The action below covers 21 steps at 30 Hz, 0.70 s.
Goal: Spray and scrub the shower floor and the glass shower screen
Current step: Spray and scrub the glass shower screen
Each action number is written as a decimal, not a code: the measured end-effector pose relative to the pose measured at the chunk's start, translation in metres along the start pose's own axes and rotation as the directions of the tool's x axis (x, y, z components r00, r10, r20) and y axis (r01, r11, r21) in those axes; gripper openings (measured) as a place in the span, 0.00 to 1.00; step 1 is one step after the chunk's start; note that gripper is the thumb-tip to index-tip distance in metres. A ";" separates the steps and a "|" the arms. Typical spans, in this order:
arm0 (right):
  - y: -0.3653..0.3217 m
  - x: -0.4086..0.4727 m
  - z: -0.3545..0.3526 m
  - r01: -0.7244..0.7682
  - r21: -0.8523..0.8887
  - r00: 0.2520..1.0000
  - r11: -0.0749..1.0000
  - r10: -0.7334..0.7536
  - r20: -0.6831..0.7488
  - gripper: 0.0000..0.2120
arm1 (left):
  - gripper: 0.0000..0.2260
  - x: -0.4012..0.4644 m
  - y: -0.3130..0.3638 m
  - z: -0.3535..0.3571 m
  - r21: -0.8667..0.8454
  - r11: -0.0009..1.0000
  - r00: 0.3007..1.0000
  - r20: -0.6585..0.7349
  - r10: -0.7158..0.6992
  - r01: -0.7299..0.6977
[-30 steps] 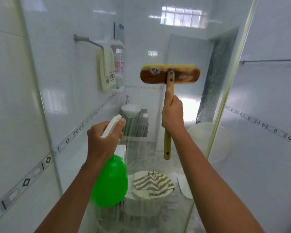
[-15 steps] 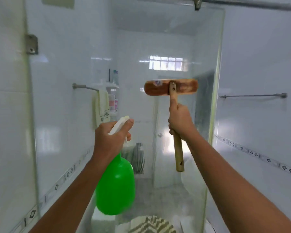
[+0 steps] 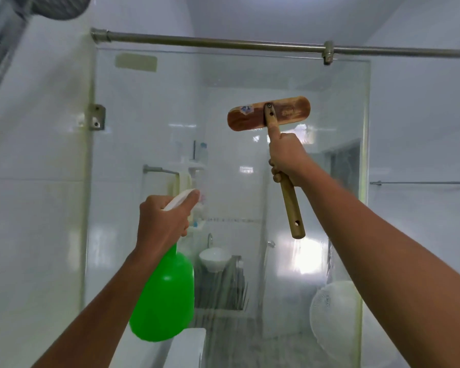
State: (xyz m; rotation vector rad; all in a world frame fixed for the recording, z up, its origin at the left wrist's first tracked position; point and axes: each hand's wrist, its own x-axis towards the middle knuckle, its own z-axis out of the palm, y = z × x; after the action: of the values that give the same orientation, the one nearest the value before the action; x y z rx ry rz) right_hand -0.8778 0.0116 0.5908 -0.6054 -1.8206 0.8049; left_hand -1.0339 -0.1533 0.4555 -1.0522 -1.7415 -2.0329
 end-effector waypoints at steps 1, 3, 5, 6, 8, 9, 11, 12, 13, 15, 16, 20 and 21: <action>0.001 -0.002 0.006 0.008 -0.011 1.000 1.000 -0.007 0.012 0.29 | 0.21 -0.001 -0.003 -0.005 0.005 1.000 1.000 -0.012 -0.002 0.002; 0.012 -0.010 0.018 0.038 -0.084 0.998 0.996 -0.035 0.048 0.29 | 0.19 -0.002 -0.009 -0.014 0.010 1.000 0.999 -0.046 0.015 -0.015; 0.034 -0.026 0.036 0.127 -0.201 0.988 0.971 -0.106 0.113 0.28 | 0.18 -0.005 -0.012 -0.024 0.019 0.999 0.997 -0.069 0.032 -0.031; 0.050 -0.037 0.047 0.208 -0.268 0.973 0.941 -0.171 0.155 0.28 | 0.18 -0.006 -0.014 -0.028 0.019 0.999 0.997 -0.074 0.033 -0.031; 0.094 -0.068 0.079 0.405 -0.406 0.908 0.819 -0.310 0.282 0.22 | 0.19 -0.009 -0.017 -0.035 0.022 0.999 0.997 -0.076 0.027 -0.025; 0.113 -0.090 0.095 0.469 -0.441 0.874 0.765 -0.331 0.357 0.20 | 0.20 -0.011 -0.018 -0.038 0.026 0.999 0.997 -0.075 0.027 -0.025; 0.140 -0.123 0.119 0.470 -0.450 0.855 0.760 -0.266 0.444 0.22 | 0.21 -0.017 -0.021 -0.042 0.032 0.999 0.997 -0.079 0.026 -0.023; 0.143 -0.128 0.124 0.451 -0.448 0.860 0.772 -0.240 0.451 0.26 | 0.21 -0.020 -0.022 -0.044 0.038 0.999 0.996 -0.082 0.025 -0.022; 0.140 -0.124 0.126 0.438 -0.443 0.866 0.782 -0.236 0.440 0.29 | 0.21 -0.021 -0.024 -0.047 0.046 0.999 0.996 -0.086 0.022 -0.018; 0.115 -0.101 0.120 0.444 -0.432 0.879 0.785 -0.288 0.380 0.30 | 0.20 -0.021 -0.027 -0.052 0.046 0.999 0.996 -0.089 0.007 -0.003; 0.094 -0.084 0.112 0.440 -0.414 0.887 0.797 -0.314 0.340 0.28 | 0.20 -0.020 -0.028 -0.055 0.041 0.999 0.996 -0.088 -0.005 0.009; 0.002 -0.017 0.081 0.199 -0.240 0.978 0.950 -0.176 0.113 0.25 | 0.20 -0.017 -0.033 -0.062 0.044 0.998 0.994 -0.110 -0.030 0.035; -0.011 -0.010 0.079 0.173 -0.214 0.984 0.961 -0.159 0.081 0.24 | 0.20 -0.016 -0.035 -0.064 0.047 0.998 0.992 -0.118 -0.031 0.037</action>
State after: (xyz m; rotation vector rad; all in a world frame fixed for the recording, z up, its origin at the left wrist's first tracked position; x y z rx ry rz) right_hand -0.9478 -0.0223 0.5718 -0.5635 -2.0054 0.5179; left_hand -1.0666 -0.2091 0.4174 -0.8753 -1.7510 -2.0182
